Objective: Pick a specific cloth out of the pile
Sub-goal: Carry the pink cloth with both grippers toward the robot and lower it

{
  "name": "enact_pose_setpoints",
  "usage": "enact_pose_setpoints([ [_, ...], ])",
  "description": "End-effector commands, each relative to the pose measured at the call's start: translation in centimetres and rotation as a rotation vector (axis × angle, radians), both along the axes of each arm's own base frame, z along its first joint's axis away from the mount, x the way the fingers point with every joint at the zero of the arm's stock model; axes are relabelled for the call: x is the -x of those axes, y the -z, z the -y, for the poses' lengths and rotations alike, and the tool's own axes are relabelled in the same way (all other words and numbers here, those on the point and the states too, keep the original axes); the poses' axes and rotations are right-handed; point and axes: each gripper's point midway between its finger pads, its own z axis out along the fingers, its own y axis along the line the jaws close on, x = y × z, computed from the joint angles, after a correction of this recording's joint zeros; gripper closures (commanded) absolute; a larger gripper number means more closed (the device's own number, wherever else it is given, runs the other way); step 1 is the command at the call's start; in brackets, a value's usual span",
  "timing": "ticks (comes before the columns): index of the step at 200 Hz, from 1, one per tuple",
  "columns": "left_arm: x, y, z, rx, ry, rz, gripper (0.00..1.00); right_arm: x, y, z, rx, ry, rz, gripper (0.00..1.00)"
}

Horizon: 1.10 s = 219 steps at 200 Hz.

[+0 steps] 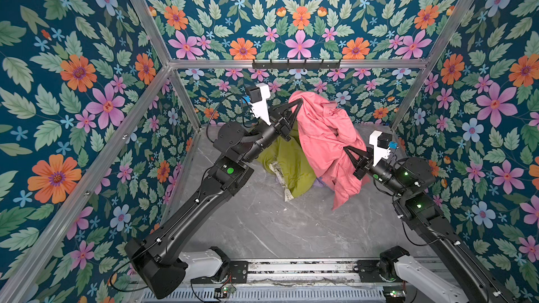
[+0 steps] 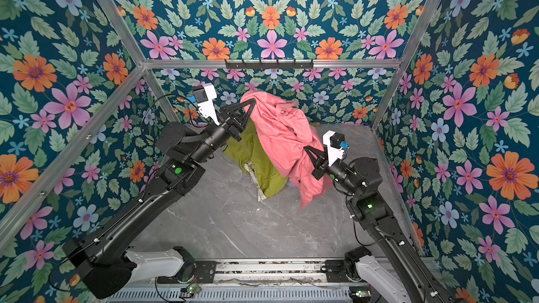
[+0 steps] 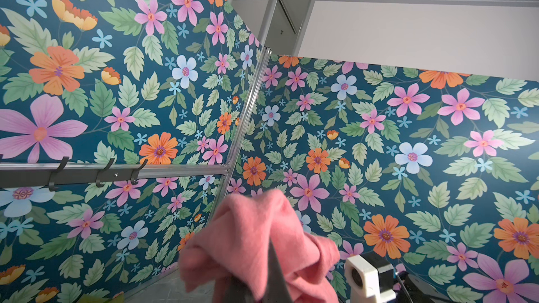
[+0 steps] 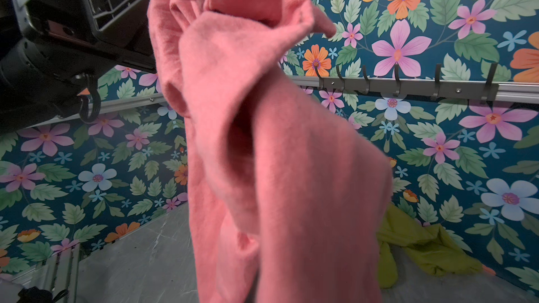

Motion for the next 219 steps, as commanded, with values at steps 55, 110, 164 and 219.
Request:
enact_pose_setpoints([
  [55, 1.2, 3.5, -2.5, 0.014, -0.035, -0.098, 1.0, 3.1, -0.4, -1.5, 0.056, -0.078, 0.017, 1.0],
  [110, 2.4, 7.0, -4.2, -0.028, -0.062, -0.188, 1.0, 5.7, 1.5, -4.1, 0.115, -0.168, -0.026, 1.0],
  [164, 3.1, 11.5, -5.3, -0.09, -0.081, -0.291, 1.0, 7.9, 3.7, -5.7, 0.163, -0.243, -0.04, 1.0],
  [219, 3.6, 16.2, -6.5, -0.137, -0.106, -0.403, 1.0, 8.3, 6.7, -5.7, 0.211, -0.264, -0.098, 1.0],
])
